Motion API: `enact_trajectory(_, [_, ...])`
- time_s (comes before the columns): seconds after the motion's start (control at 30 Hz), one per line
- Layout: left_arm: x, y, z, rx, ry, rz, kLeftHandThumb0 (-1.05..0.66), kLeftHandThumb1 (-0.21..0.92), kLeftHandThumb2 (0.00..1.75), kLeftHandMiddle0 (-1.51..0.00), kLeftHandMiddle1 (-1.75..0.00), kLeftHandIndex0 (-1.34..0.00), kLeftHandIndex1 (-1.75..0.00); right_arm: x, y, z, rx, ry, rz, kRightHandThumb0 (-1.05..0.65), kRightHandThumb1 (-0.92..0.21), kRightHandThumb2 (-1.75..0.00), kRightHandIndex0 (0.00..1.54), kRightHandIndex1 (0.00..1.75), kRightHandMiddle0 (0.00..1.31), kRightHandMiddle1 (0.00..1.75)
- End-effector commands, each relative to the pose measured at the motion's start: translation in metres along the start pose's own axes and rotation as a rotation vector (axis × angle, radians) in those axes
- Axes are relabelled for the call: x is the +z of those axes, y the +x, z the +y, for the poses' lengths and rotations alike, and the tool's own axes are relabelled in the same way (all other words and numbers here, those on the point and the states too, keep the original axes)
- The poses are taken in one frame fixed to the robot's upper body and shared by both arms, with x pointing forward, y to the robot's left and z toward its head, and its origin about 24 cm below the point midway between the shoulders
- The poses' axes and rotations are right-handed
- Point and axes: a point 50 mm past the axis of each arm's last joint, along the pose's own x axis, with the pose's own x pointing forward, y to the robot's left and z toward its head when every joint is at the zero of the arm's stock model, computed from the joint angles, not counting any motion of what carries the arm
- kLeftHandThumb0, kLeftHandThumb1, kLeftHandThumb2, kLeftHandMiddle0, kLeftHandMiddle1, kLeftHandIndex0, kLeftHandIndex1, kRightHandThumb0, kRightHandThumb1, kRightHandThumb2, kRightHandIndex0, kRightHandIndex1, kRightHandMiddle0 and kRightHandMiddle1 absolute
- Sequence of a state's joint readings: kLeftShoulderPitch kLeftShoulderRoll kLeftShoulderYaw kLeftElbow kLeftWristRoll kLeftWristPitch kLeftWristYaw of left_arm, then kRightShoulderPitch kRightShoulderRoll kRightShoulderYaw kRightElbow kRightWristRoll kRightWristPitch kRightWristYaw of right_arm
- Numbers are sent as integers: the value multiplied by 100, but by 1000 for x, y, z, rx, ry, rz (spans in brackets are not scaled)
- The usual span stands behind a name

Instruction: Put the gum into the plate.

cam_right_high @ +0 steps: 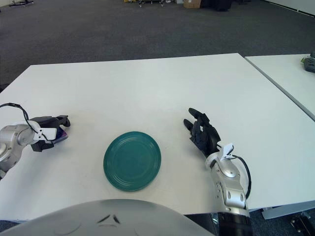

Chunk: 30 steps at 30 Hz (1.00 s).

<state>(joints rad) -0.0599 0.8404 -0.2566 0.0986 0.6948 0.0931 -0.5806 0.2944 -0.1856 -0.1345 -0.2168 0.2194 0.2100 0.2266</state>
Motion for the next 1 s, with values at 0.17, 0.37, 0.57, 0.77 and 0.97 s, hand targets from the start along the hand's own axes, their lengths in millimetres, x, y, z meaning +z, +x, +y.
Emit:
enact_trajectory(0.17, [-28,31,-41,-63,-91,45,35,77,48,-53,-142,-33,-122,-8,6,-9,-38,-1,65,-79,-92,-83,29,2,0,58])
enact_trajectory(0.37, [-29,32,-40,-9,-94,21,38,66,67,-56,-147,-44,-126,-6,10,-9,-36,-3,45,-74,-92,-85,28,1,0,56])
enact_trajectory(0.57, [-33,25,-36,32,-132,-10,39,58,82,-57,-151,-53,-126,-3,13,-8,-20,-30,41,-71,-92,-88,26,0,0,55])
enact_trajectory(0.77, [-37,21,-30,83,-157,-17,16,52,89,-59,-153,-56,-132,-4,15,-6,-14,-31,38,-70,-92,-91,27,0,0,56])
enact_trajectory(0.97, [-39,15,-24,129,-191,-16,2,45,98,-61,-156,-58,-137,-5,16,-4,-11,-25,33,-70,-92,-92,27,1,0,56])
